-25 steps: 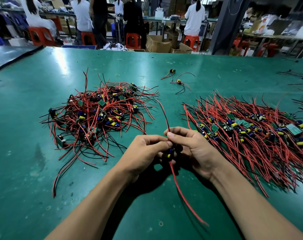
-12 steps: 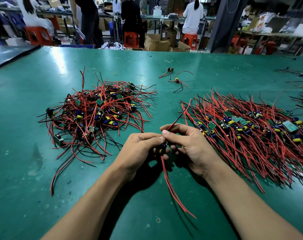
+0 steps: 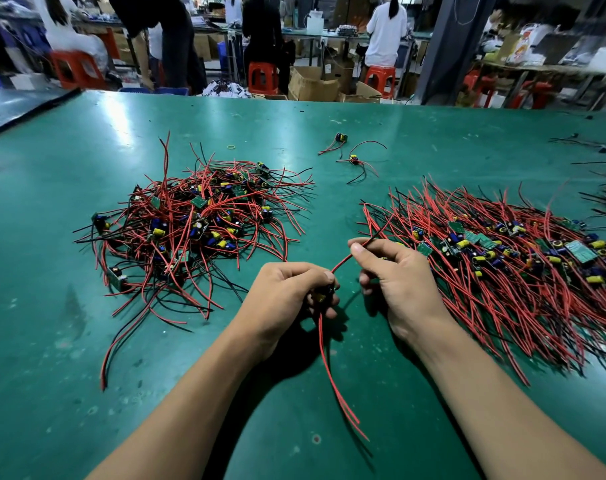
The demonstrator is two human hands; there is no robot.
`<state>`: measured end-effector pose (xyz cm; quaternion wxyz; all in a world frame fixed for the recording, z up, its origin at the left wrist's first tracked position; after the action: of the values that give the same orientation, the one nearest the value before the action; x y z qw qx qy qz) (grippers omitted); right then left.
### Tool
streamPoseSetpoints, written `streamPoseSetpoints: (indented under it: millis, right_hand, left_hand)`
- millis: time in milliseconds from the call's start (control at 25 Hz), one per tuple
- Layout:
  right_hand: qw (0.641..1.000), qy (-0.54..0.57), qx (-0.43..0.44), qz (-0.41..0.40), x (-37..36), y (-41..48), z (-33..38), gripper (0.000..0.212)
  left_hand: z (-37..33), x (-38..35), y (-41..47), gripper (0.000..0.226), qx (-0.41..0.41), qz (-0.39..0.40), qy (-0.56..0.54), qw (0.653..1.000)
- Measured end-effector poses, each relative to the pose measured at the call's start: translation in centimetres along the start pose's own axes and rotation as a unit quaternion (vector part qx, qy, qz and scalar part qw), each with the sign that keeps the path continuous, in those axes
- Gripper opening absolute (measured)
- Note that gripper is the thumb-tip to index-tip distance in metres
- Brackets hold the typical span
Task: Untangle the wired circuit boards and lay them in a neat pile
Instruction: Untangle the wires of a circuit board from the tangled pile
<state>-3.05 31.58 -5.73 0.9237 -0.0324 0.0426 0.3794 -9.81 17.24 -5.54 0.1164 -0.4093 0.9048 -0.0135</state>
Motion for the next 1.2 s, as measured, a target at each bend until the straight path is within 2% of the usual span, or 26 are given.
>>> streamPoseSetpoints:
  millis: [320, 760, 840, 920, 1080, 1160, 1200]
  right_hand:
    - [0.999, 0.032, -0.011, 0.014, -0.2, -0.1, 0.3, 0.011]
    - [0.99, 0.093, 0.04, -0.101, 2.8, 0.4, 1.9, 0.01]
    - [0.988, 0.129, 0.013, -0.089, 2.3, 0.4, 1.6, 0.013]
    - [0.974, 0.217, -0.054, -0.04, 1.2, 0.4, 1.0, 0.02]
    - [0.898, 0.387, -0.2, 0.056, -1.1, -0.6, 0.2, 0.031]
    - [0.879, 0.418, -0.216, 0.081, -1.7, -0.9, 0.3, 0.031]
    - [0.882, 0.414, -0.211, 0.082, -1.7, -0.9, 0.4, 0.03]
  left_hand:
    - [0.1, 0.1, 0.0, 0.024, -0.003, 0.0, 0.011, 1.0]
    - [-0.4, 0.2, -0.4, 0.023, 0.012, -0.003, -0.008, 1.0]
    - [-0.4, 0.3, -0.4, 0.023, 0.014, -0.004, -0.017, 1.0]
    - [-0.5, 0.3, -0.4, 0.023, 0.012, -0.002, -0.025, 1.0]
    - [-0.4, 0.3, -0.3, 0.027, 0.011, 0.001, -0.033, 0.999]
    - [-0.4, 0.2, -0.3, 0.028, 0.013, 0.004, -0.038, 0.999]
    - [-0.4, 0.3, -0.3, 0.027, 0.013, 0.004, -0.039, 0.999]
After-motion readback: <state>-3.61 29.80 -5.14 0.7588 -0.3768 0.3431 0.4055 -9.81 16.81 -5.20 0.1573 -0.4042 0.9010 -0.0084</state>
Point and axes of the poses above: each hand's wrist, its own y-axis towards the middle knuckle, its own x-axis out of the back of the hand, z = x × y, the point moved 10 cm from there along y, towards the middle knuckle, and after that the axes turned 2 degrees about -z, right-handed, at the moved point
